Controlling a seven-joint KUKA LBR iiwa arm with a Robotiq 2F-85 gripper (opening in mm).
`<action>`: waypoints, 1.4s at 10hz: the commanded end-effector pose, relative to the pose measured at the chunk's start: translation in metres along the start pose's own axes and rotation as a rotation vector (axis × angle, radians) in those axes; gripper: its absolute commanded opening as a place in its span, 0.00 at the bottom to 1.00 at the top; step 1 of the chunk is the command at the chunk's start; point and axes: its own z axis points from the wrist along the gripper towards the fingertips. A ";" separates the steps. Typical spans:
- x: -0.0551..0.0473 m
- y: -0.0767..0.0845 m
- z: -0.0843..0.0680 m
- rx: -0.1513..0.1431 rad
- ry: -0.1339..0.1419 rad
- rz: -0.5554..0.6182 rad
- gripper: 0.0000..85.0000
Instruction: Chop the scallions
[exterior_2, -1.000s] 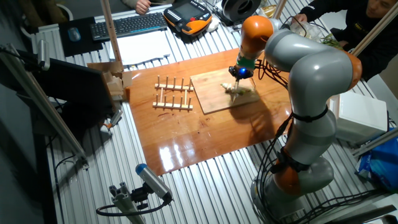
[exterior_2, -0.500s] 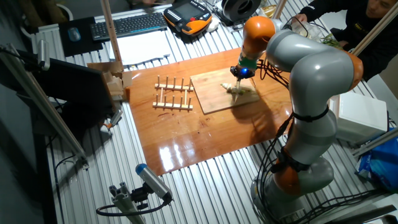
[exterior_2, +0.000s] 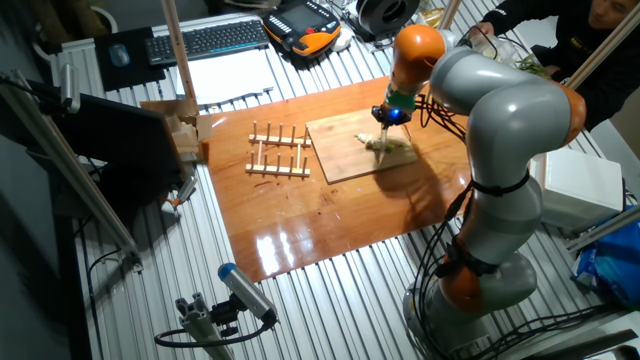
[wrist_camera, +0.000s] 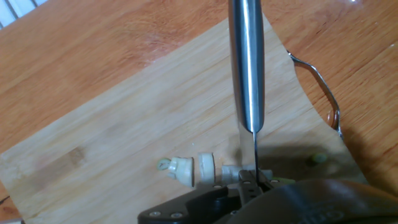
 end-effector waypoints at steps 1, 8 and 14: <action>-0.001 -0.001 0.000 -0.002 0.001 0.001 0.00; 0.004 -0.001 0.015 -0.019 -0.007 0.007 0.00; 0.004 0.000 0.017 -0.028 -0.001 0.010 0.00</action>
